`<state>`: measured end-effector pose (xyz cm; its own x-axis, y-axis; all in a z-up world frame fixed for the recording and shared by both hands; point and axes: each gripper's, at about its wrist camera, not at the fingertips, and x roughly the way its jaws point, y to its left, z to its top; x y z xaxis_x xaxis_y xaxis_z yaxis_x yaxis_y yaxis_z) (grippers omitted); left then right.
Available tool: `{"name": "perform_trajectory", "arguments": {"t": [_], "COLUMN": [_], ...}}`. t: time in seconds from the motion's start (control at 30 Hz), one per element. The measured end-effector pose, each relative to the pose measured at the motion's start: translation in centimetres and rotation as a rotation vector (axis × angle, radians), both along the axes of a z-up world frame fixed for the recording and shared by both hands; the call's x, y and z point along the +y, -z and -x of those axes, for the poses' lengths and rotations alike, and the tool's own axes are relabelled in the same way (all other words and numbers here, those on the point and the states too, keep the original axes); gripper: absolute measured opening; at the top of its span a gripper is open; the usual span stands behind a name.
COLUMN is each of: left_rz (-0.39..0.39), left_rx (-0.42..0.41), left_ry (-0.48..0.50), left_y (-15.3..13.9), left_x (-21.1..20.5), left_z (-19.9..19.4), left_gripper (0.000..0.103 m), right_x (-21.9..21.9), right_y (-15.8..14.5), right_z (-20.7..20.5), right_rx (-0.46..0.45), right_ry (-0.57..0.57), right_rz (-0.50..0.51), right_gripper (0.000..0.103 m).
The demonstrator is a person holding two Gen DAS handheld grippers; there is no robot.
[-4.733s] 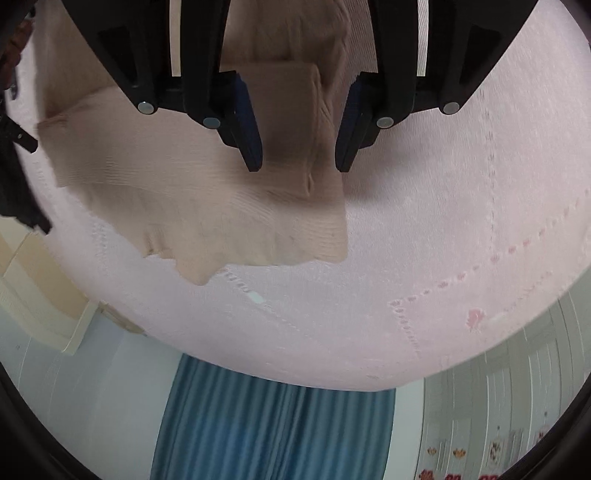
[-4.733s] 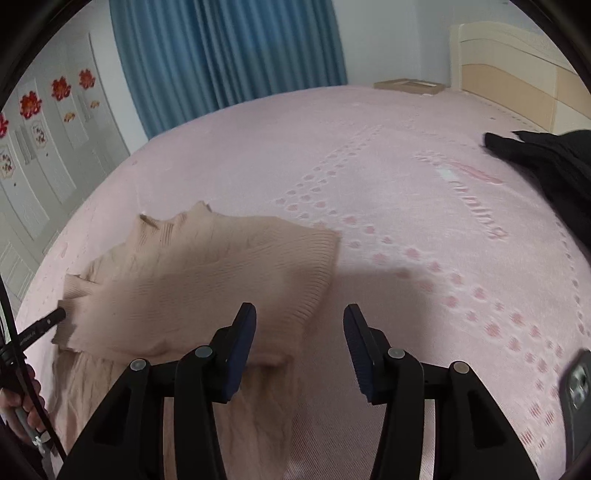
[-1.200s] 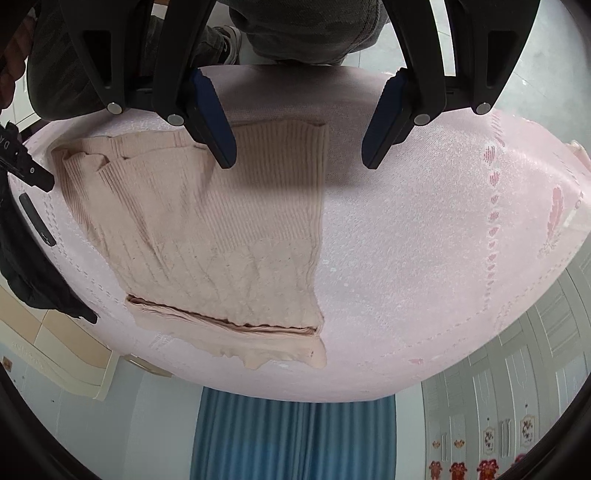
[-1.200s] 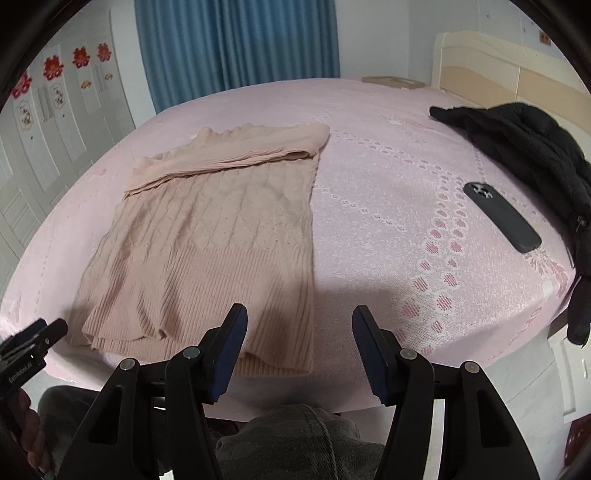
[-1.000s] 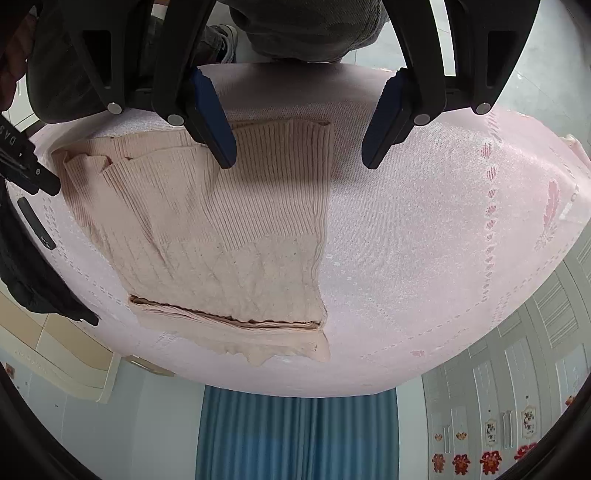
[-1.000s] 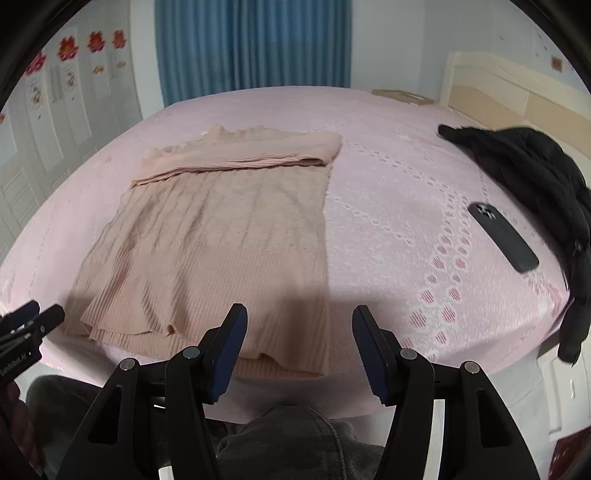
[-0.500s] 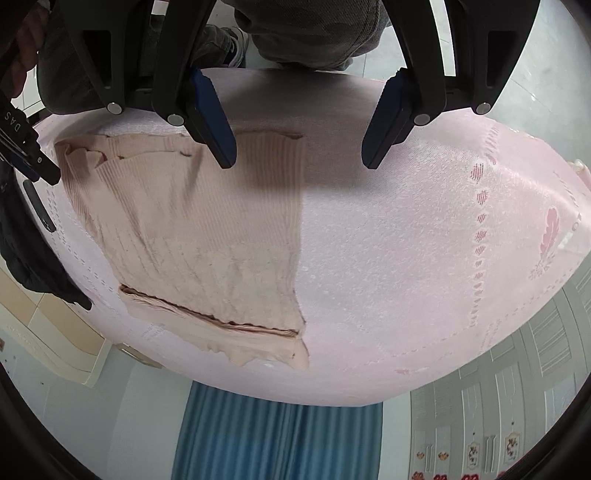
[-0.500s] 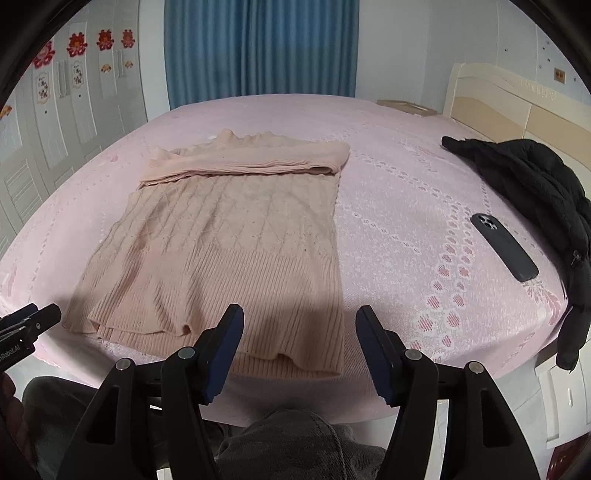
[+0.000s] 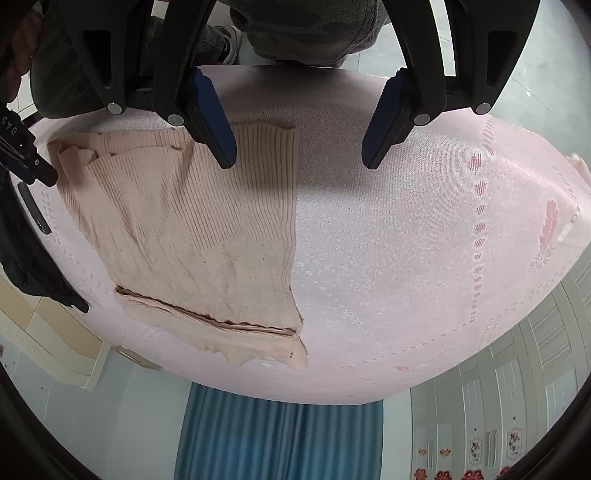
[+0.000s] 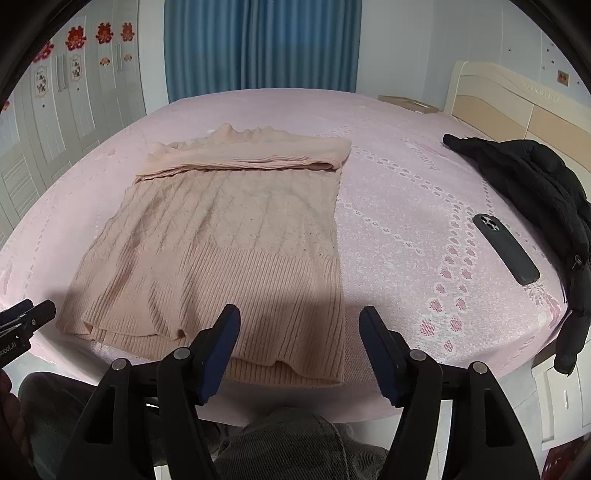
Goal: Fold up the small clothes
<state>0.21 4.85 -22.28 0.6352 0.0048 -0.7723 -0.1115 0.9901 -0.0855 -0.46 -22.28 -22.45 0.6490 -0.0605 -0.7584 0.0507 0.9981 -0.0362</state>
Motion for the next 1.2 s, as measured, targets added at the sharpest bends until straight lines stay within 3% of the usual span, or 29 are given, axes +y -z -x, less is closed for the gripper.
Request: {"name": "perform_trajectory", "arguments": {"t": [0.53, 0.77, 0.9, 1.03, 1.1, 1.2], "left_rz": [0.015, 0.043, 0.056, 0.07, 0.074, 0.103], "left_rx": [0.026, 0.086, 0.132, 0.146, 0.145, 0.138], "left_ry": [0.0, 0.019, 0.056, 0.069, 0.08, 0.099], "left_y": [0.4, 1.3, 2.0, 2.2, 2.3, 2.3], "left_x": [0.0, 0.2, -0.1, -0.3, -0.5, -0.6], "left_z": [-0.2, -1.2, -2.1, -2.5, -2.6, -2.5], "left_gripper": [0.068, 0.068, 0.059, 0.048, 0.036, 0.014], "right_x": [-2.1, -4.0, -4.6, -4.2, -3.6, -2.5], "right_y": [0.5, 2.0, 3.1, 3.8, 3.8, 3.8], "right_z": [-0.3, -1.5, -2.3, -2.8, -2.9, -2.8], "right_rx": [0.043, 0.133, 0.194, 0.234, 0.234, 0.23], "right_ry": [0.036, 0.055, 0.043, 0.007, -0.015, -0.057], "right_rz": [-0.045, -0.127, -0.178, -0.177, -0.151, -0.118], "right_gripper": [0.069, 0.069, 0.067, 0.049, 0.042, 0.016]}}
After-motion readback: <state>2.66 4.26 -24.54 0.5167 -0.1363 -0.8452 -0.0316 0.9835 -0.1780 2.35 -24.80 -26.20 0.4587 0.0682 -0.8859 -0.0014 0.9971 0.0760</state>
